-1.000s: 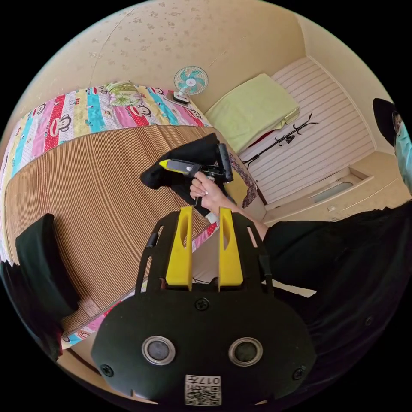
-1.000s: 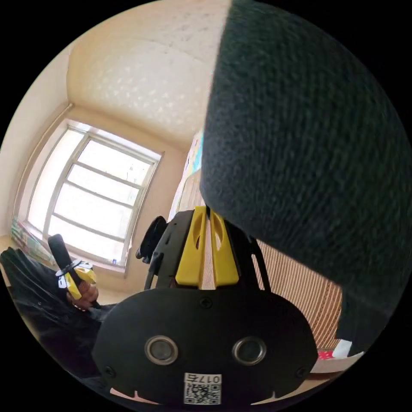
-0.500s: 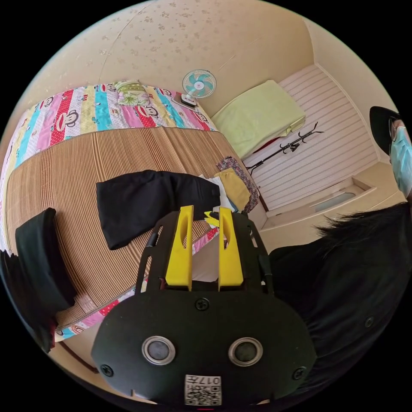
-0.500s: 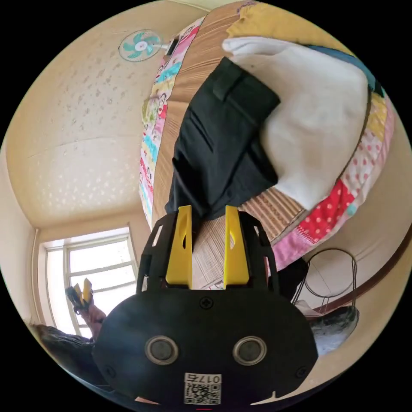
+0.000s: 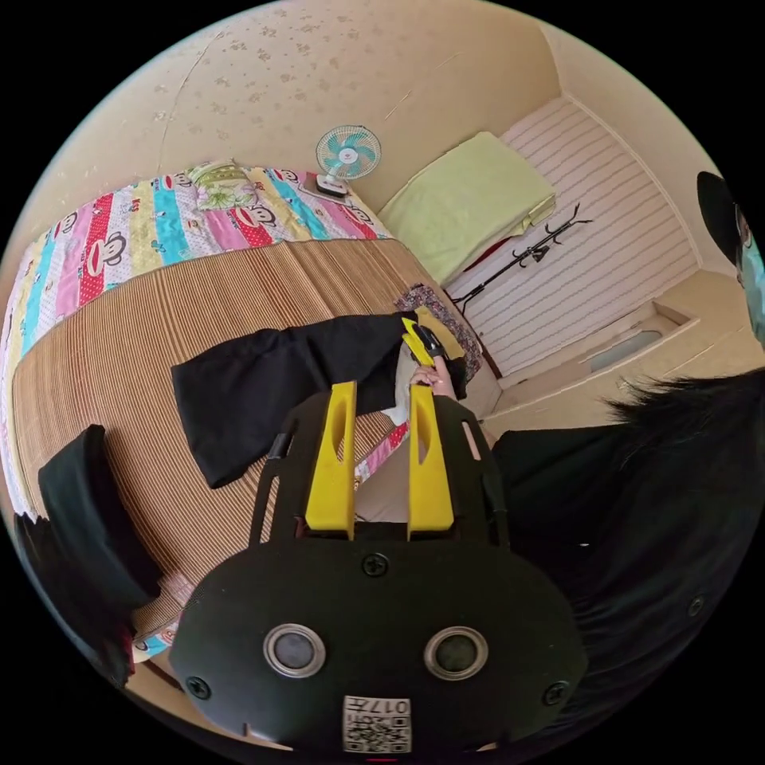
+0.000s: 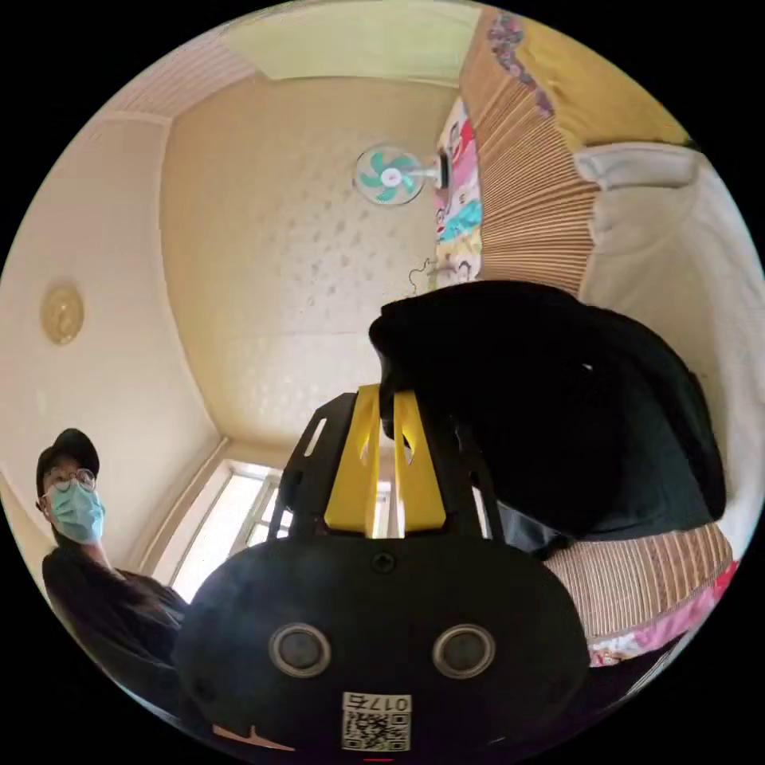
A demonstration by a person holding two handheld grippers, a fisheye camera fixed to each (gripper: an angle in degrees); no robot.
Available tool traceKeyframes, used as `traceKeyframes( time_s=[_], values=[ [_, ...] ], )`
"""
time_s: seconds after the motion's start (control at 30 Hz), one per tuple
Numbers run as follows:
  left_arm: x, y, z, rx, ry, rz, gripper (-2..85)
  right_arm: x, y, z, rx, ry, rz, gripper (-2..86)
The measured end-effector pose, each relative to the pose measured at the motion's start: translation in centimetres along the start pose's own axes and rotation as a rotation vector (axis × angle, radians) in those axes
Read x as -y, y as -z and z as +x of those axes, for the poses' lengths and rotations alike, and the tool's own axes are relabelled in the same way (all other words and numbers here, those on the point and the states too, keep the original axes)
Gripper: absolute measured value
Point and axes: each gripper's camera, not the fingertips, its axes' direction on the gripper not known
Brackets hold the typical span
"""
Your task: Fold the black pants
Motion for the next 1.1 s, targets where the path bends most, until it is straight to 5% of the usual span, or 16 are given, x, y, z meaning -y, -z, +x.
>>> traceKeyframes(
  time_s=[0.23, 0.33, 0.47, 0.6, 0.73, 0.87, 1.1],
  values=[
    [3.6, -1.7, 3.5, 0.216, -0.131, -0.001, 17.1, -8.1, -14.0, -17.8, 0.152, 0.346, -0.545, 2.2],
    [3.6, 2.0, 5.1, 0.385, -0.048, 0.160, 14.8, -14.9, -16.9, -24.6, 0.236, 0.462, -0.665, 2.2],
    [-0.6, 12.1, 6.9, 0.404, -0.140, 0.452, 3.8, -21.6, -16.3, -31.1, 0.253, 0.612, -0.614, 2.5],
    [-2.7, 22.9, 3.9, 0.018, -0.054, 0.573, 3.1, -28.2, -13.2, -34.0, 0.216, 0.809, -0.599, 4.2],
    [-4.0, 28.6, 3.4, -0.131, -0.023, 0.685, 3.2, -34.4, -6.8, -32.9, 0.203, 0.856, -0.359, 10.0],
    [-4.6, 33.8, 6.3, -0.207, -0.096, 0.774, 3.5, -42.0, -1.1, -28.6, -0.059, 0.889, -0.160, 15.9],
    [-5.0, 43.0, 13.9, -0.228, -0.322, 0.875, 3.8, -51.6, -4.6, -24.3, -0.352, 0.893, -0.301, 22.6]
  ],
)
